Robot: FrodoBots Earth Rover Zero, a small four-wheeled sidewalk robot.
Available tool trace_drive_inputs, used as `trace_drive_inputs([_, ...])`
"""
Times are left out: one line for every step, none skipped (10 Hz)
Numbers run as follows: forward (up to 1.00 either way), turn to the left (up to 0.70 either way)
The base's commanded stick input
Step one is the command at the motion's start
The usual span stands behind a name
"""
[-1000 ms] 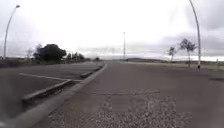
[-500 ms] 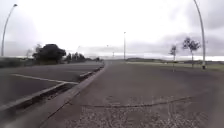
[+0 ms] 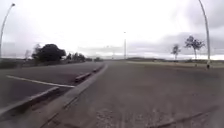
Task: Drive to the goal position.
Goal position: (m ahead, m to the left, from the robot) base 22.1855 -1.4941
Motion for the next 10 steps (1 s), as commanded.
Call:
trace_drive_inputs([1.0,0.0])
trace_drive_inputs([1.0,0.0])
trace_drive_inputs([1.0,0.0])
trace_drive_inputs([1.0,0.0])
trace_drive_inputs([1.0,-0.08])
trace_drive_inputs([1.0,-0.25])
trace_drive_inputs([1.0,0.0])
trace_drive_inputs([1.0,0.0])
trace_drive_inputs([1.0,0.0])
trace_drive_inputs([1.0,0.0])
